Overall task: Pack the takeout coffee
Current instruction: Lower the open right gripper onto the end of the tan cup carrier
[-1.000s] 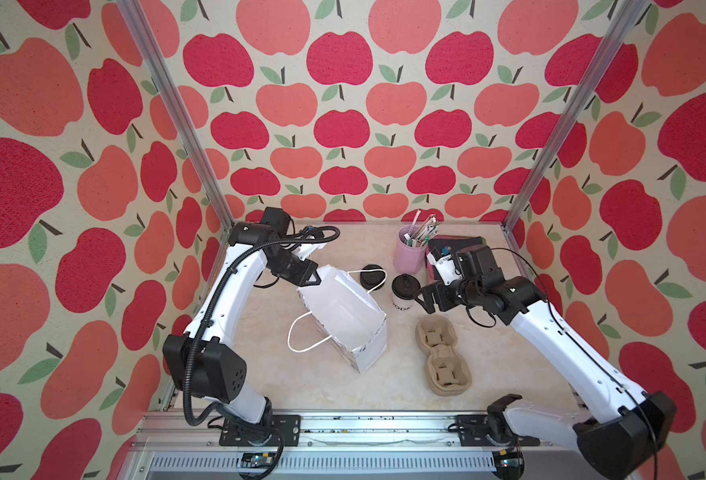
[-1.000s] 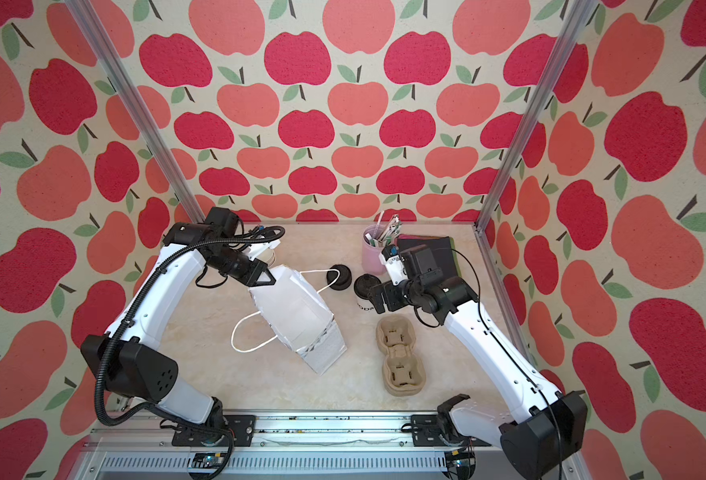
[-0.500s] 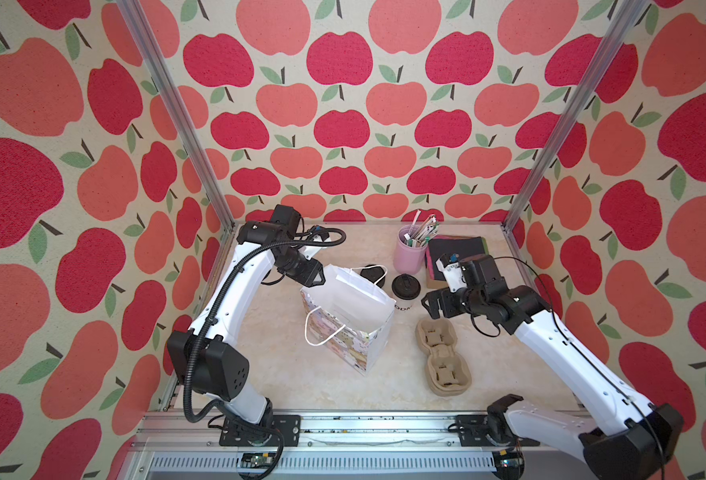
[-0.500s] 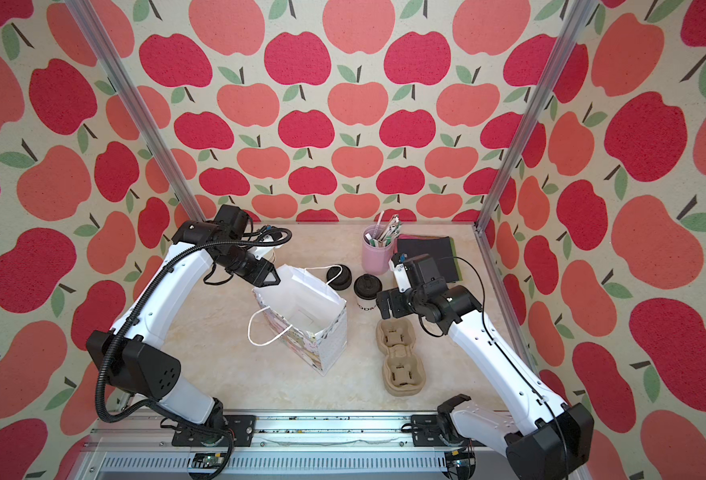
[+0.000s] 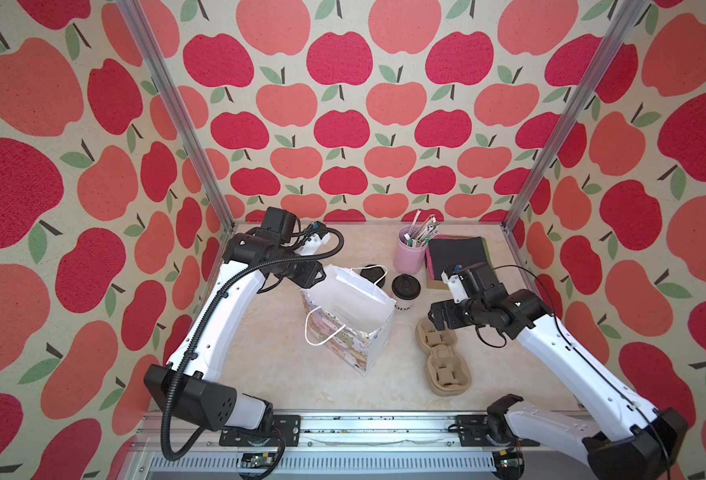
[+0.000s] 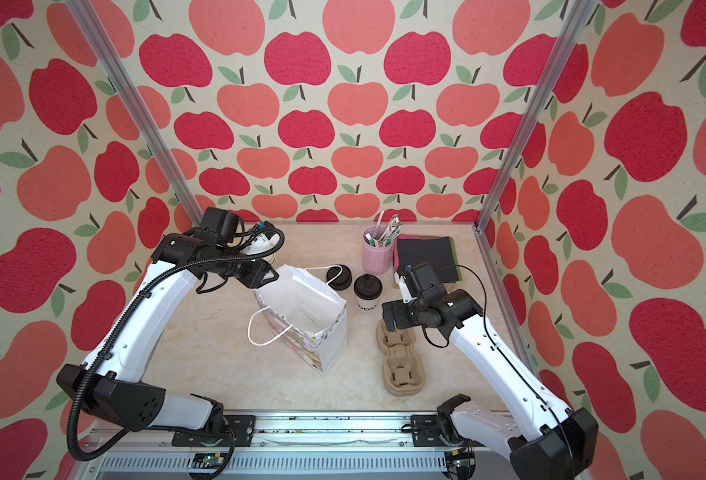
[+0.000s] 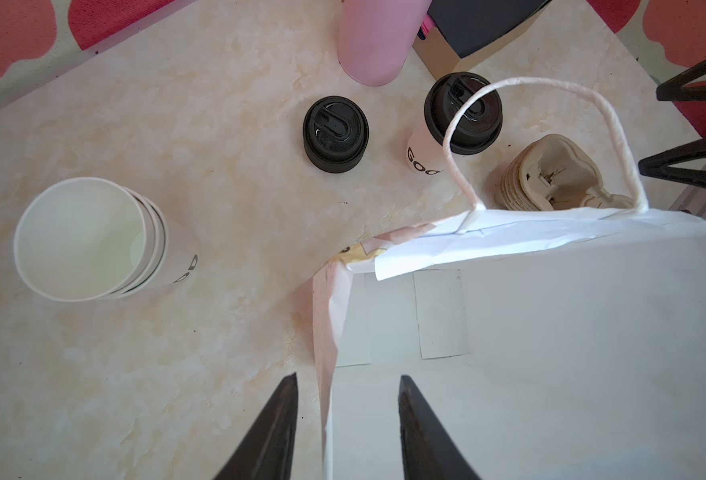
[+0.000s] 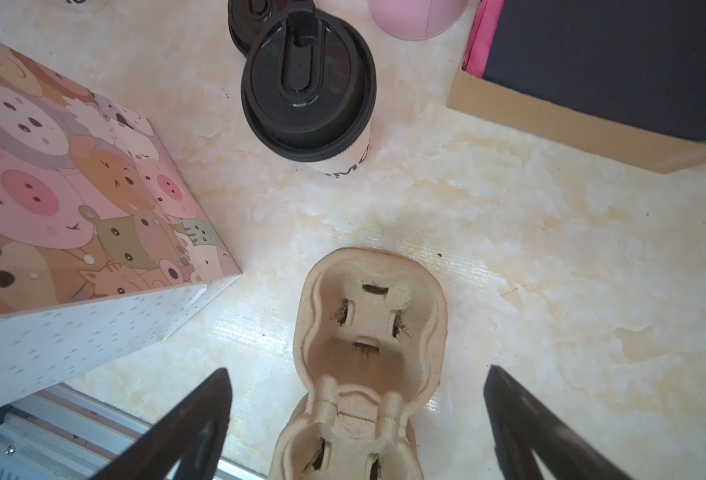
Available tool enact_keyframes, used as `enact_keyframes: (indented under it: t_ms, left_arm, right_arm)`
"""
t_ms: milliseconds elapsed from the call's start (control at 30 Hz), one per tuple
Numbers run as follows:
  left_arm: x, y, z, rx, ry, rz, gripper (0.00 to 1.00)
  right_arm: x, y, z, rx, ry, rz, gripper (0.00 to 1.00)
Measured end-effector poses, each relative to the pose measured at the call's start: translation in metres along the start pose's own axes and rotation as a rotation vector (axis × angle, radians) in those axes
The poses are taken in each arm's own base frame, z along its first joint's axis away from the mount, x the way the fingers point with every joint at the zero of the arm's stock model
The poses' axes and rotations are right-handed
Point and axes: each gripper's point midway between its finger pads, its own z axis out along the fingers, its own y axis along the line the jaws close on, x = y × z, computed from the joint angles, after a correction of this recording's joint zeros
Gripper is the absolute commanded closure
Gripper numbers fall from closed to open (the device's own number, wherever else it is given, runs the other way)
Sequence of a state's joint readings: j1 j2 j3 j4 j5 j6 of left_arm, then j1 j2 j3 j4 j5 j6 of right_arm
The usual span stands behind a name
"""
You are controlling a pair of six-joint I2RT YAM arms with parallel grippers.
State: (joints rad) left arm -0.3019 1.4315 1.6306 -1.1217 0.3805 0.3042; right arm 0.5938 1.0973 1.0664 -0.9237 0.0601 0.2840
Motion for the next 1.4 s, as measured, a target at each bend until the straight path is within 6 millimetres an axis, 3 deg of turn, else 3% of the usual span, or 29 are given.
enact_keyframes:
  t_ms: [167, 567, 867, 1400]
  left_arm:
    - [0.002, 0.003, 0.007, -0.004, 0.007, -0.002, 0.66]
    - [0.004, 0.010, 0.020, -0.025, 0.005, 0.003, 0.88]
    - [0.003, 0.012, 0.024, -0.028, -0.006, 0.006, 0.91]
    - [0.001, 0.012, 0.024, -0.026, -0.016, 0.010, 0.92]
  right_arm:
    - [0.013, 0.011, 0.003, 0.010, 0.034, -0.034, 0.07]
    - [0.032, 0.010, 0.015, 0.040, 0.097, -0.039, 0.13]
    - [0.053, 0.008, 0.028, 0.052, 0.189, -0.001, 0.18]
    - [0.089, 0.016, 0.030, 0.003, 0.298, 0.091, 0.31]
